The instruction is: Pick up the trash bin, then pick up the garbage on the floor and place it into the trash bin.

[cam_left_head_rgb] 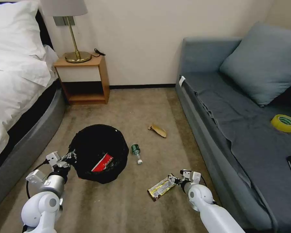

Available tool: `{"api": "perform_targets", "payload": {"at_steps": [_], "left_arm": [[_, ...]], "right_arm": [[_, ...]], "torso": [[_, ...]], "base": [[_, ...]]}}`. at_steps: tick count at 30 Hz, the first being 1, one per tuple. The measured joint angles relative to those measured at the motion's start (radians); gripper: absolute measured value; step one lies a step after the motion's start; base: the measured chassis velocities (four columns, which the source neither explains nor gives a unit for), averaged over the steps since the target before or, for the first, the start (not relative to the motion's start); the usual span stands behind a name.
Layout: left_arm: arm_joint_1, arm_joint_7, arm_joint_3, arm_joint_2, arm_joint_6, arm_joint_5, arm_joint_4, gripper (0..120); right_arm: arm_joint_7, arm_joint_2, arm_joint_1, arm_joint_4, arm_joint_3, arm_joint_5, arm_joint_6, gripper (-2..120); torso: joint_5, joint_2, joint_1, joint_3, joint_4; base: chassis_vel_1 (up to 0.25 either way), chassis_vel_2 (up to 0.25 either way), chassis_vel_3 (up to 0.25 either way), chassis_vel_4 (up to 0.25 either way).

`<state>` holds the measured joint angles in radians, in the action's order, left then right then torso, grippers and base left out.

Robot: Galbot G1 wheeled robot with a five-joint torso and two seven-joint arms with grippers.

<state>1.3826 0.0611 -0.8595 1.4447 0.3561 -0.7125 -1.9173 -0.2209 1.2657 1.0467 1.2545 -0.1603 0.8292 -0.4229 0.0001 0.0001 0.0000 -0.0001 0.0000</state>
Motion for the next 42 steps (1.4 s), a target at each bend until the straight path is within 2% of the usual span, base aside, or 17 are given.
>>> {"api": "perform_targets", "payload": {"at_steps": [7, 18, 30, 34, 42], "left_arm": [[0.009, 0.012, -0.007, 0.005, -0.006, 0.010, 0.005, 5], [0.020, 0.017, -0.006, 0.003, -0.008, 0.020, 0.000, 5], [0.017, 0.017, 0.005, 0.008, -0.009, 0.031, -0.003, 5], [0.018, 0.016, 0.005, 0.012, -0.009, 0.035, -0.004, 5], [0.021, 0.017, 0.005, 0.015, -0.012, 0.041, -0.004, 5]], "right_arm": [[0.030, 0.016, -0.013, -0.045, 0.012, -0.018, 0.003, 100], [0.099, 0.070, -0.079, -0.217, 0.007, -0.109, 0.058, 100], [0.079, 0.065, -0.059, -0.159, 0.038, -0.075, 0.042, 100], [0.068, 0.057, -0.044, -0.101, 0.077, -0.027, 0.017, 100], [0.066, 0.058, -0.043, -0.063, 0.104, -0.001, 0.011, 100]], "torso": [[-0.0001, 0.000, 0.000, 0.000, 0.0001], [-0.0012, 0.001, 0.000, 0.000, 0.0000], [-0.0005, 0.000, 0.000, 0.000, -0.0007], [0.0013, 0.000, 0.000, 0.000, 0.0004], [0.0005, 0.000, 0.000, 0.000, 0.0002]], "base": [[0.000, 0.000, 0.000, 0.000], [0.000, 0.000, 0.000, 0.000], [0.000, 0.000, 0.000, 0.000], [0.000, 0.000, 0.000, 0.000], [0.000, 0.000, 0.000, 0.000]]}}
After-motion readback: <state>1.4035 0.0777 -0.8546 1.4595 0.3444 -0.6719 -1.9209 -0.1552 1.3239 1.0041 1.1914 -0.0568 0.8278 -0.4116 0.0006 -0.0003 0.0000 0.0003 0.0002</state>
